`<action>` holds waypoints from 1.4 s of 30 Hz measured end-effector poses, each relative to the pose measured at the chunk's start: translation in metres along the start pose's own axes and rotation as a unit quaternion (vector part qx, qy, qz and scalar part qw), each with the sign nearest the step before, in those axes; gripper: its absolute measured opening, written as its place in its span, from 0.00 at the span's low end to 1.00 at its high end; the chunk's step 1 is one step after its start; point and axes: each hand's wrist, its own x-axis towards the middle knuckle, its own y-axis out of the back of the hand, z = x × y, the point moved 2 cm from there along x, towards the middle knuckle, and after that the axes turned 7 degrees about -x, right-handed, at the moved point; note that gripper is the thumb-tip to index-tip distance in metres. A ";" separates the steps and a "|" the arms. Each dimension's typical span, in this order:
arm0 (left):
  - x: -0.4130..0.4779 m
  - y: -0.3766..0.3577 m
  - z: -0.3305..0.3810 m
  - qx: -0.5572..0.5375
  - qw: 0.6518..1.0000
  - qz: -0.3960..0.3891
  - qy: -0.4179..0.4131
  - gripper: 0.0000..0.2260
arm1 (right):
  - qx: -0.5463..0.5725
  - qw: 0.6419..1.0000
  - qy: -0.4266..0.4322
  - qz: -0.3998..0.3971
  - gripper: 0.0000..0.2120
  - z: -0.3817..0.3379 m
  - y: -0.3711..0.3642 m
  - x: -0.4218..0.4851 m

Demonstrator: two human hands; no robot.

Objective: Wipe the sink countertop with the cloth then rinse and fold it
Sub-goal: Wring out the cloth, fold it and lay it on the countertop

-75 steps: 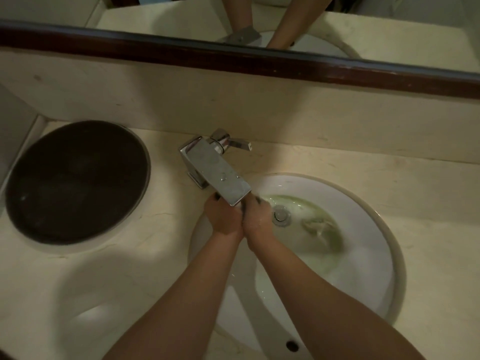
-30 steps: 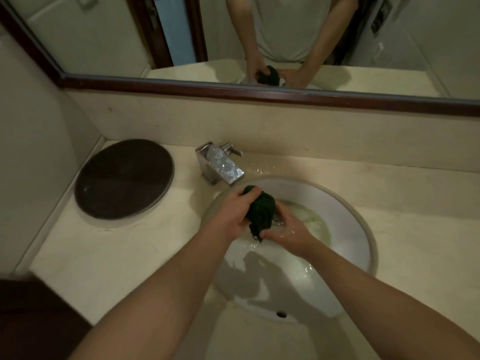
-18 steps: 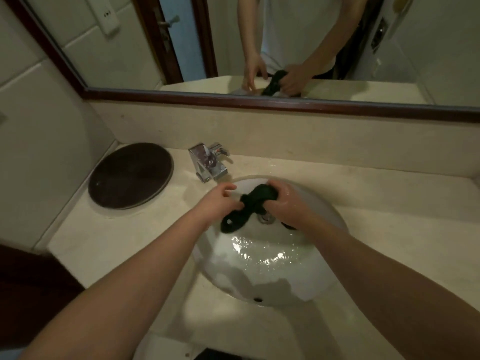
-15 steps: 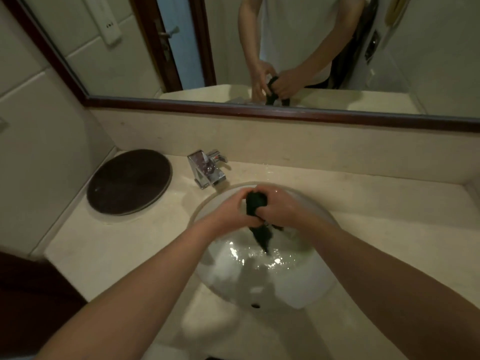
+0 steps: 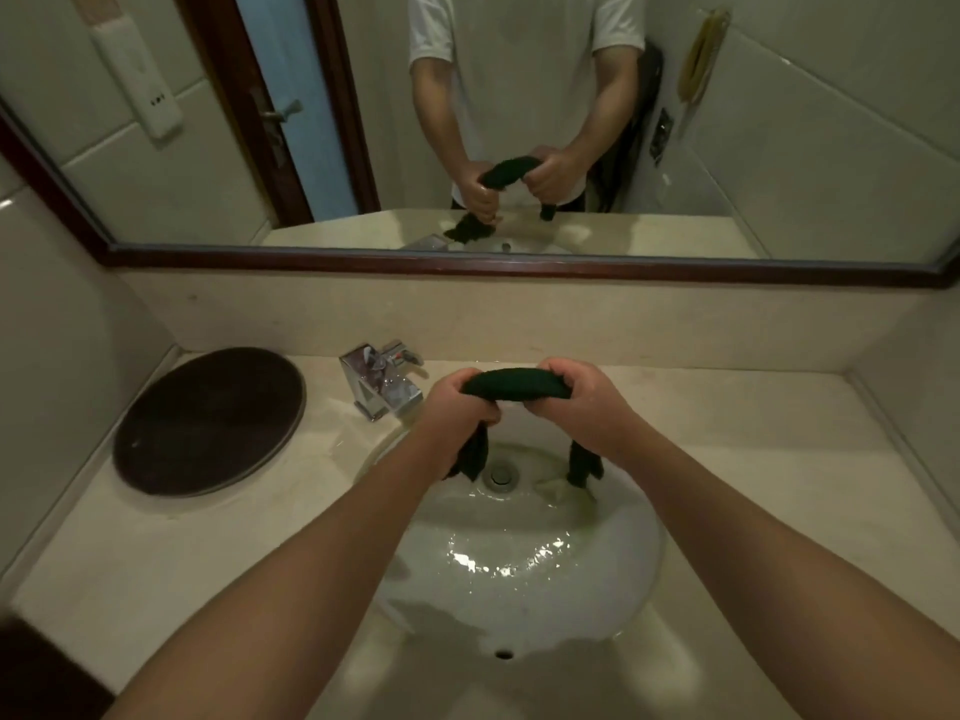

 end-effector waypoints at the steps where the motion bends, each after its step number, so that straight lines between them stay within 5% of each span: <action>1: 0.000 0.002 0.004 -0.064 0.997 -0.011 0.028 0.17 | 0.011 1.000 0.000 0.003 0.03 0.006 -0.005 0.000; 5: -0.003 0.002 0.013 -0.295 0.951 -0.067 0.060 0.28 | 0.059 0.997 -0.041 -0.042 0.19 0.015 -0.034 0.004; 8: -0.003 -0.004 0.019 -0.314 0.945 -0.068 0.054 0.26 | 0.101 0.991 -0.051 -0.074 0.29 0.010 -0.054 0.013; 11: 0.000 -0.004 0.031 -0.303 0.951 -0.030 0.042 0.22 | 0.120 0.986 -0.014 -0.114 0.21 0.010 -0.073 0.015; 14: 0.004 -0.004 0.043 -0.293 0.955 -0.044 0.032 0.31 | 0.210 0.972 -0.039 -0.094 0.10 0.011 -0.088 0.009; 17: 0.001 0.002 0.050 -0.312 0.950 -0.019 0.020 0.18 | 0.423 0.896 -0.116 0.064 0.08 0.009 -0.088 0.013; 20: 0.002 0.019 0.036 -0.267 0.963 0.020 0.021 0.04 | 0.557 0.814 -0.121 0.110 0.13 0.006 -0.072 0.022; 22: -0.002 0.025 0.023 -0.096 0.995 -0.011 0.021 0.07 | 0.528 0.832 -0.127 0.118 0.12 0.004 -0.058 0.022; 25: -0.013 0.016 0.019 0.088 0.992 -0.083 -0.020 0.18 | 0.508 0.845 -0.117 0.118 0.15 -0.001 -0.050 0.022; 29: -0.016 0.003 0.022 -0.009 0.983 -0.178 0.031 0.25 | 0.555 0.814 -0.129 0.115 0.18 -0.006 -0.048 0.022; 32: -0.014 0.000 0.022 0.028 0.977 -0.208 0.039 0.32 | 0.504 0.853 -0.097 0.095 0.16 -0.012 -0.047 0.024; 38: -0.002 -0.003 0.020 0.084 0.968 -0.234 0.024 0.16 | 0.391 0.917 -0.073 0.036 0.17 -0.010 -0.050 0.024; 42: 0.005 -0.004 0.011 0.118 0.977 -0.179 0.010 0.12 | 0.329 0.937 -0.087 -0.083 0.22 -0.012 -0.044 0.018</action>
